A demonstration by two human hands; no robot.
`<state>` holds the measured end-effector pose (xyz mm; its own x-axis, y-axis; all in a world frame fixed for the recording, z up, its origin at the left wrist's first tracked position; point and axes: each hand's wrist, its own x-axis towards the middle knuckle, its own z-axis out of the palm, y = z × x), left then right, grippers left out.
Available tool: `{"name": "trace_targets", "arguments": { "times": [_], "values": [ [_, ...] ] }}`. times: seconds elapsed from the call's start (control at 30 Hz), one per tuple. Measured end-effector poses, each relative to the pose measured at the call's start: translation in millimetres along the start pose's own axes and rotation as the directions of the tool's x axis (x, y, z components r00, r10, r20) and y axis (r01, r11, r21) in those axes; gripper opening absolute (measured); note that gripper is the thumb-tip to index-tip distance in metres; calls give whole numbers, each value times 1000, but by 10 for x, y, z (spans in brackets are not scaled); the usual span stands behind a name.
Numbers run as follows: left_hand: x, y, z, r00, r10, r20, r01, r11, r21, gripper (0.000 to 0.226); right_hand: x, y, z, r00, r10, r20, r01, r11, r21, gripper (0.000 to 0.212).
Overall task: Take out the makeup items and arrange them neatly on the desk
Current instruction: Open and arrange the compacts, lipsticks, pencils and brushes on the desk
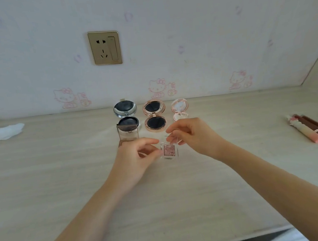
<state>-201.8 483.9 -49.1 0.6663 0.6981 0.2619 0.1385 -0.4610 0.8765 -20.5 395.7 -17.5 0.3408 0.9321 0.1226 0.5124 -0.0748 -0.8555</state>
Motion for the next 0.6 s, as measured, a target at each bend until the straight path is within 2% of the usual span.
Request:
{"name": "trace_targets", "arguments": {
  "times": [0.07, 0.13, 0.2, 0.4, 0.6],
  "values": [
    [-21, -28, -9, 992, 126, 13, -126, 968, 219, 20, 28, 19, 40, 1000, 6, 24, -5, 999, -45, 20],
    [-40, -42, -10, 973, 221, 70, -231, 909, 347, 19, 51, 37, 74, 999, 10, 40, -7, 998, -64, 21],
    [-58, -51, -3, 960, 256, 111, -279, 883, 379, 16, 65, 56, 99, 999, 5, 46, -1, 996, -89, 21],
    [-84, -73, 24, 953, 278, 121, -302, 845, 441, 8, 65, 96, 172, 998, -53, 39, 59, 980, -191, 19],
    [-76, -70, 32, 962, 259, 87, -268, 829, 491, 4, 66, 146, 210, 995, -97, 28, 100, 970, -221, 18]
  ]
}}
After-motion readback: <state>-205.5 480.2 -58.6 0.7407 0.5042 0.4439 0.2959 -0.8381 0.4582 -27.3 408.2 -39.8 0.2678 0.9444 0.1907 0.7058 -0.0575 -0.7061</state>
